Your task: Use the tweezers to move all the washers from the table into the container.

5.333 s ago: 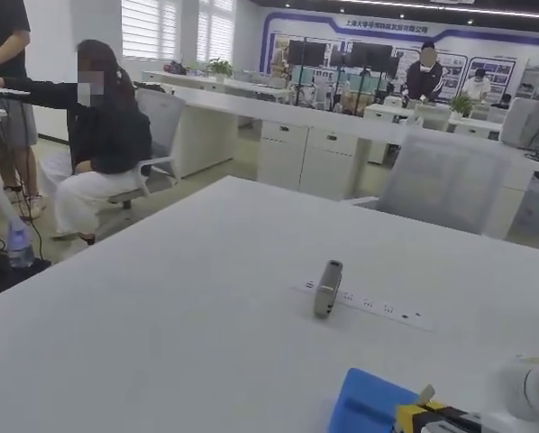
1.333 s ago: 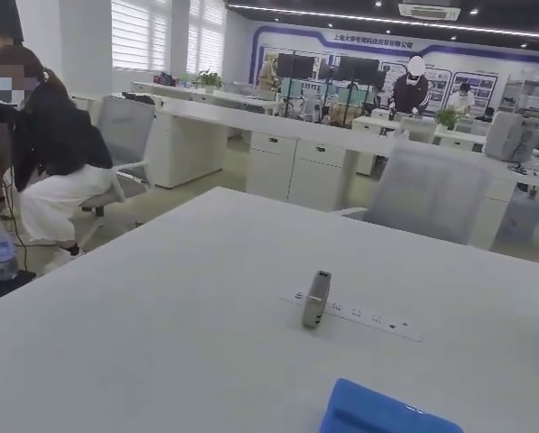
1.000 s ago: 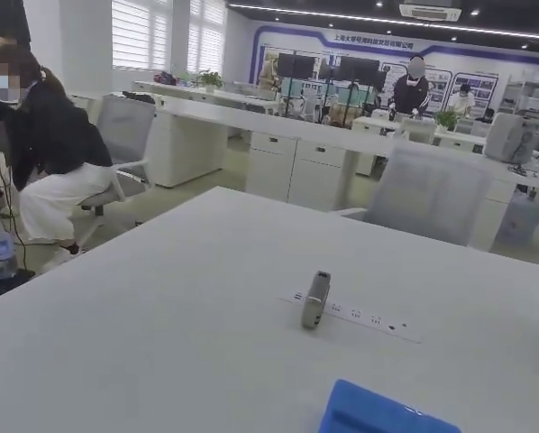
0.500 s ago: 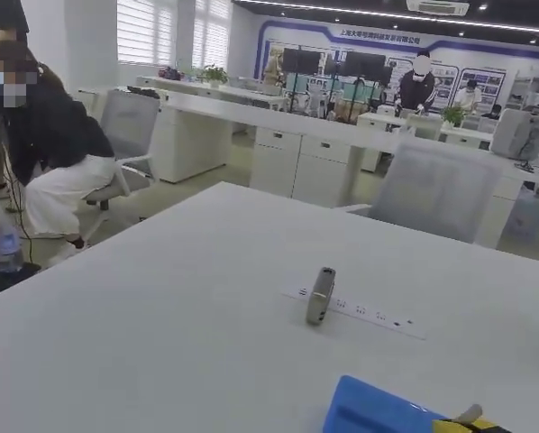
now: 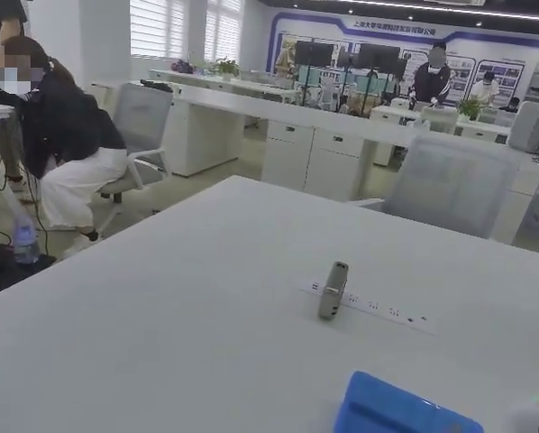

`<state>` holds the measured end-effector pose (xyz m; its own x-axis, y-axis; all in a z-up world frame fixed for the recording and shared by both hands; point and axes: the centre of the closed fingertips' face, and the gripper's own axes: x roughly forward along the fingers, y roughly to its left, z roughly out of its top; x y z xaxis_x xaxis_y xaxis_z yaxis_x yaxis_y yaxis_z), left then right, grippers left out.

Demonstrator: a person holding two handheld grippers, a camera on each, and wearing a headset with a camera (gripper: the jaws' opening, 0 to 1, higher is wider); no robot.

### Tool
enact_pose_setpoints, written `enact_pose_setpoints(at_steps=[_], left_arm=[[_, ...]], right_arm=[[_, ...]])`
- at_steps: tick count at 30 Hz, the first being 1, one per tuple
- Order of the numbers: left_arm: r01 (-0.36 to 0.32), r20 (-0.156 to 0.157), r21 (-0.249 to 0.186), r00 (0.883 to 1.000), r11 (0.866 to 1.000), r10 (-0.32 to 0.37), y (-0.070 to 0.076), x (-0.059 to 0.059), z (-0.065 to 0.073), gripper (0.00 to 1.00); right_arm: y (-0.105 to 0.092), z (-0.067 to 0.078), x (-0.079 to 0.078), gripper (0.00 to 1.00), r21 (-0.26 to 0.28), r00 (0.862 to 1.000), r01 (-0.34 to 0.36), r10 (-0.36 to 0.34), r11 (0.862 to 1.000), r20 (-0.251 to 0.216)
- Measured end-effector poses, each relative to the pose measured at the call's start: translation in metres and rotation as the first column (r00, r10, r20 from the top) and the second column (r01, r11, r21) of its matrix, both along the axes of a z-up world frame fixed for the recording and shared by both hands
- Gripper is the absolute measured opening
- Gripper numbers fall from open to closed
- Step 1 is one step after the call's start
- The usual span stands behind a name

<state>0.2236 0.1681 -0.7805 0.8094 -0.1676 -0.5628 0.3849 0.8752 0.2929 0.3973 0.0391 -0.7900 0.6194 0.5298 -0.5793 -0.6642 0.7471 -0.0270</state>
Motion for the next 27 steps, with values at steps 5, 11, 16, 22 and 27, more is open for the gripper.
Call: enact_pose_setpoints(at_steps=[5,11,16,22,27], left_arm=[[-0.005,0.003,-0.002,1.0,1.0,0.005,0.001,0.0,0.0,0.89],[-0.001,0.003,0.003,1.0,1.0,0.001,0.0,-0.001,0.0,0.88],[-0.01,0.003,-0.005,1.0,1.0,0.01,0.001,0.0,0.001,0.88],[-0.01,-0.001,0.004,1.0,1.0,0.01,0.0,-0.001,0.0,0.88],[-0.011,-0.001,0.007,1.0,1.0,0.011,0.001,0.0,0.0,0.88]], right_arm=[[-0.001,-0.006,0.0,0.01,-0.02,1.0,-0.011,0.011,1.0,-0.001],[-0.005,0.001,0.002,0.02,-0.002,1.0,-0.003,0.003,1.0,0.007],[-0.011,0.026,-0.002,0.02,0.048,0.999,0.018,-0.021,0.999,0.044],[-0.029,0.058,-0.017,0.02,0.138,0.994,0.058,-0.07,0.989,0.085],[-0.036,0.07,-0.038,0.02,0.176,0.993,0.064,-0.081,0.982,0.089]])
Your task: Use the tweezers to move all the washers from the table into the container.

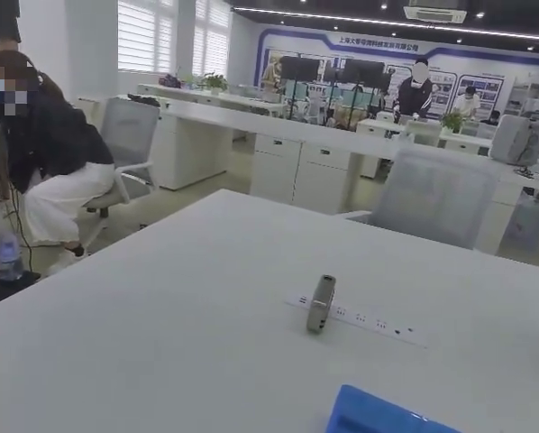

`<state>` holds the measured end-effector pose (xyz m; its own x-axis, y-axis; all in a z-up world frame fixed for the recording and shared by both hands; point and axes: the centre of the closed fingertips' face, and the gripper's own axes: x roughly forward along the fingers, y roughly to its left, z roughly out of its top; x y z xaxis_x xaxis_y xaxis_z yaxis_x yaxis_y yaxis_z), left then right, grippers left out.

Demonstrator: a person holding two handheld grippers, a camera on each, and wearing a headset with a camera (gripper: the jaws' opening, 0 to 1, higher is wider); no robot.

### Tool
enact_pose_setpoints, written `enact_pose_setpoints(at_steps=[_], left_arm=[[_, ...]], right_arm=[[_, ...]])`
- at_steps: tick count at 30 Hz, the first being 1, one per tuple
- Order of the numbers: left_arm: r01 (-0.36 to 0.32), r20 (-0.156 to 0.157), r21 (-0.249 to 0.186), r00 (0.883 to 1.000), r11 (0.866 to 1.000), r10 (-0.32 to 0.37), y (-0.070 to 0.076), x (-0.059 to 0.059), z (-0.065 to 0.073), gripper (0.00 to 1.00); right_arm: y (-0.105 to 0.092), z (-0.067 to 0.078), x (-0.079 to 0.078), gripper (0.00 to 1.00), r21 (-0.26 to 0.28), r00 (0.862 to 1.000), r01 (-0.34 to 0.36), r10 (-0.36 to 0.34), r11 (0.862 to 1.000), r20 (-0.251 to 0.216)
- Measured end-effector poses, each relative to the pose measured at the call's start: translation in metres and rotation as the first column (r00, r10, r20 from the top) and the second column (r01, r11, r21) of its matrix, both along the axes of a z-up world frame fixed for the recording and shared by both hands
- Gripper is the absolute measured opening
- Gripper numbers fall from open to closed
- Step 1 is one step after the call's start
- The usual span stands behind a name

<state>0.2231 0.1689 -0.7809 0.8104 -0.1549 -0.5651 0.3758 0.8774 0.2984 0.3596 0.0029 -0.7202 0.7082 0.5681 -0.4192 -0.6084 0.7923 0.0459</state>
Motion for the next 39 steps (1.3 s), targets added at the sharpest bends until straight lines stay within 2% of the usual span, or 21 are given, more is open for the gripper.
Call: enact_pose_setpoints(at_steps=[5,9,16,25,28,35,39], left_arm=[[-0.004,0.001,0.0,1.0,1.0,0.004,0.001,0.001,0.0,0.88],[-0.001,-0.003,0.004,1.0,1.0,0.001,0.001,0.001,-0.001,0.88],[0.004,-0.005,0.005,1.0,1.0,-0.004,0.001,0.001,-0.002,0.88],[0.003,-0.005,0.005,1.0,1.0,-0.003,0.002,0.001,-0.002,0.88],[0.002,-0.005,0.005,1.0,1.0,-0.002,0.002,0.001,-0.002,0.88],[0.006,-0.01,0.009,1.0,1.0,-0.006,0.001,0.0,-0.003,0.88],[0.005,-0.012,0.01,1.0,1.0,-0.005,0.001,0.0,-0.003,0.88]], right_arm=[[-0.005,0.0,-0.02,0.02,0.012,1.0,0.008,-0.008,1.0,-0.006],[-0.008,-0.02,-0.031,0.02,-0.027,0.999,-0.007,0.006,1.0,-0.041],[-0.011,-0.062,-0.034,0.02,-0.083,0.992,-0.031,0.021,0.996,-0.122],[-0.011,-0.076,-0.03,0.02,-0.094,0.988,-0.026,0.012,0.995,-0.151],[-0.008,-0.073,-0.032,0.02,-0.061,0.987,-0.009,-0.001,0.998,-0.162],[-0.009,-0.078,-0.031,0.02,-0.093,0.988,-0.023,0.008,0.995,-0.157],[-0.007,-0.078,-0.031,0.02,-0.083,0.988,-0.019,0.006,0.996,-0.157]])
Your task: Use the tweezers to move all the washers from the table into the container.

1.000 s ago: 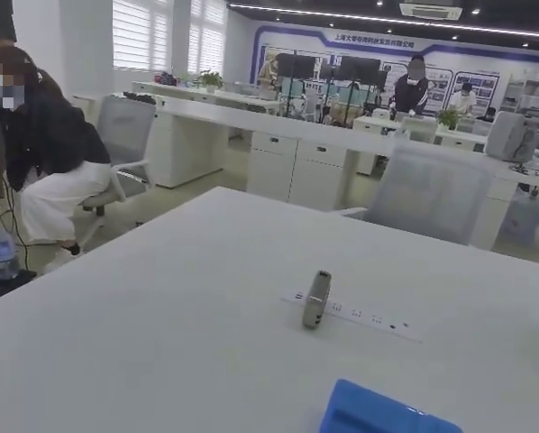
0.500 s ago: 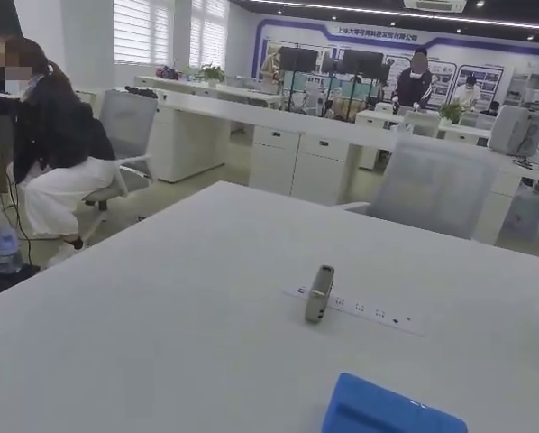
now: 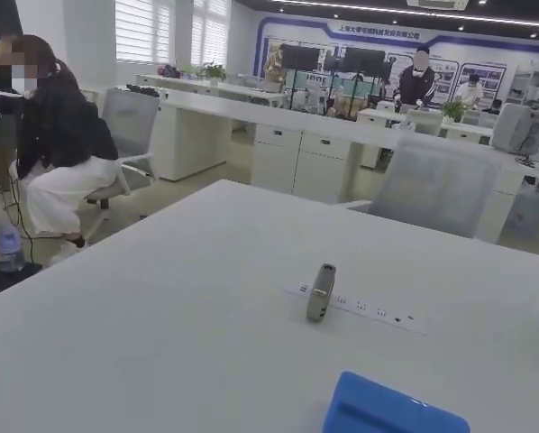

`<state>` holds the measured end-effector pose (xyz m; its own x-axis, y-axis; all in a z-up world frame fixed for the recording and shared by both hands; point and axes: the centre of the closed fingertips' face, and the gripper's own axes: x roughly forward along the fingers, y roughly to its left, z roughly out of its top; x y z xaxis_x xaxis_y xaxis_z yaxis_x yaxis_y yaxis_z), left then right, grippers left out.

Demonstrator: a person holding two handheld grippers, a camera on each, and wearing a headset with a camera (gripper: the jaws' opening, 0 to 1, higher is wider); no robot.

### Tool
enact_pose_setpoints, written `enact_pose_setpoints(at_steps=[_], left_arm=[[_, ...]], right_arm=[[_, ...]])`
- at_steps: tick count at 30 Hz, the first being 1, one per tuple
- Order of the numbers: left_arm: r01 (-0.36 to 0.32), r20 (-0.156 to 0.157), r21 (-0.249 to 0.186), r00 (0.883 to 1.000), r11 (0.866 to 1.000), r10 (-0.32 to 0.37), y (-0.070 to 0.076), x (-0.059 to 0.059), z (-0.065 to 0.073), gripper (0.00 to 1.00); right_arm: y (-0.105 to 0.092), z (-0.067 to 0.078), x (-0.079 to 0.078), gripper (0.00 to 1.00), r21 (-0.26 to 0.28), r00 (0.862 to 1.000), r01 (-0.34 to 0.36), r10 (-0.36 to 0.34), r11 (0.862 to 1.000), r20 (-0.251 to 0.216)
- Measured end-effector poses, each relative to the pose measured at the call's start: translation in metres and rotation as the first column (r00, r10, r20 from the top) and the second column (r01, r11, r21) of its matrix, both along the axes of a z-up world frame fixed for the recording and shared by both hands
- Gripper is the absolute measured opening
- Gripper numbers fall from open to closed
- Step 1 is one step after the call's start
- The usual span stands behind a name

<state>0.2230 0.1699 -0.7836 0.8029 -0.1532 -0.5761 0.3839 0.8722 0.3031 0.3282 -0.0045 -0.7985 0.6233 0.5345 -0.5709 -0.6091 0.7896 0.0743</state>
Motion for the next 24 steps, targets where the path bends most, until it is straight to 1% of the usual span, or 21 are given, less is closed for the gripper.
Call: enact_pose_setpoints(at_steps=[2,5,7,14,18,24], left_arm=[[0.002,0.0,0.001,1.0,1.0,-0.002,0.0,0.0,0.0,0.88],[0.002,0.0,0.001,1.0,1.0,-0.002,-0.001,0.0,0.0,0.88],[0.001,-0.002,0.003,1.0,1.0,-0.001,0.0,0.0,0.0,0.88],[0.002,-0.002,0.005,1.0,1.0,-0.002,0.0,0.0,-0.001,0.88],[0.001,-0.001,0.005,1.0,1.0,-0.001,0.001,0.0,-0.001,0.88],[0.002,0.001,0.0,1.0,1.0,-0.002,0.0,0.0,0.0,0.88]], right_arm=[[0.003,0.001,-0.002,0.02,-0.006,1.0,-0.01,0.01,1.0,0.005],[0.005,0.0,-0.005,0.01,-0.044,0.999,-0.042,0.043,0.998,0.029],[0.005,0.001,-0.005,0.01,-0.056,0.999,-0.041,0.043,0.998,0.028],[0.003,0.001,-0.004,0.0,-0.043,1.0,-0.031,0.031,0.999,-0.003],[0.004,0.003,-0.004,0.0,-0.04,0.999,-0.035,0.035,0.999,-0.001],[0.007,0.015,-0.003,0.0,-0.023,0.999,-0.039,0.04,0.999,0.01]])
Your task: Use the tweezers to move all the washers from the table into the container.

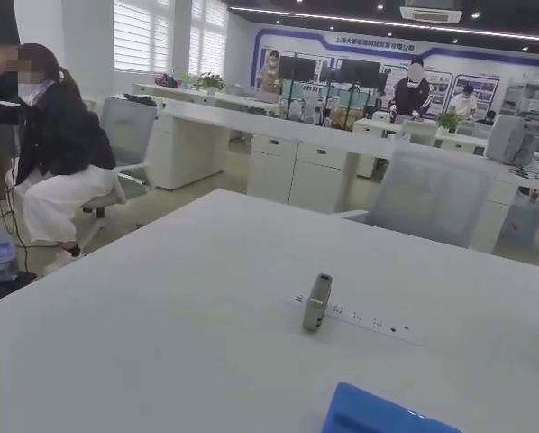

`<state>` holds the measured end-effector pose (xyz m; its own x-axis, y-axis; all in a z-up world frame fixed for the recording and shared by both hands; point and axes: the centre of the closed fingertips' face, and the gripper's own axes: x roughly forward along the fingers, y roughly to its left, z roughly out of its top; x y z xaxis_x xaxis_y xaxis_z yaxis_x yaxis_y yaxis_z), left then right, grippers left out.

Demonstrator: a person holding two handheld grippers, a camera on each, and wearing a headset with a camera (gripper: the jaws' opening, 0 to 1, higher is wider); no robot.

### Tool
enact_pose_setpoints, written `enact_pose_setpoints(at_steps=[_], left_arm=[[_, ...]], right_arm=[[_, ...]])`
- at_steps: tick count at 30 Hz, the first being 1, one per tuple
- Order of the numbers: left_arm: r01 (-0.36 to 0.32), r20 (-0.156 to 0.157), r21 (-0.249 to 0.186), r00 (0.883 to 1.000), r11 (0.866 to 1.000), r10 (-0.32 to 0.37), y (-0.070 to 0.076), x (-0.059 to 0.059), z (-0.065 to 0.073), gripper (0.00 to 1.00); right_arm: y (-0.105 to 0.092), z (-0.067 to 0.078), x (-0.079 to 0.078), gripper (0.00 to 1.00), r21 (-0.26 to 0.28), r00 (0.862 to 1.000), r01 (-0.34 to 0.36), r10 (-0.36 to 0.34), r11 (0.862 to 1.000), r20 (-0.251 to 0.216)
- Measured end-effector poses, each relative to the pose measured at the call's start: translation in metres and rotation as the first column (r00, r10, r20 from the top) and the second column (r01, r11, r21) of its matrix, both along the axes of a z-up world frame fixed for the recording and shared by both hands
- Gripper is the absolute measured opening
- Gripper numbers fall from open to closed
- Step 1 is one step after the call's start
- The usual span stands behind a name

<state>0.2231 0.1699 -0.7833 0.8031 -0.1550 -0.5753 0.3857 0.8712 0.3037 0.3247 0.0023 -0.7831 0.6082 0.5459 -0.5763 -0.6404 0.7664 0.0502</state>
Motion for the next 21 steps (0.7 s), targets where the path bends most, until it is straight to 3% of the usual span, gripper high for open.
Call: enact_pose_setpoints(at_steps=[7,14,18,21], left_arm=[[0.003,-0.001,0.002,1.0,1.0,-0.003,0.0,0.0,0.0,0.88],[0.005,-0.004,0.005,1.0,1.0,-0.005,-0.001,0.0,0.0,0.88],[0.005,0.002,0.005,1.0,1.0,-0.005,-0.001,0.0,0.001,0.88],[0.0,0.004,0.0,1.0,1.0,0.0,0.0,0.0,0.001,0.88]], right_arm=[[0.004,0.025,0.004,0.0,0.021,0.999,-0.01,0.009,1.0,0.04],[0.006,0.057,0.023,0.0,0.055,0.993,-0.006,0.0,0.998,0.114],[0.007,0.062,0.037,0.0,0.049,0.99,0.0,-0.007,0.999,0.139],[0.006,0.057,0.049,0.0,0.029,0.989,0.007,-0.011,1.0,0.148]])
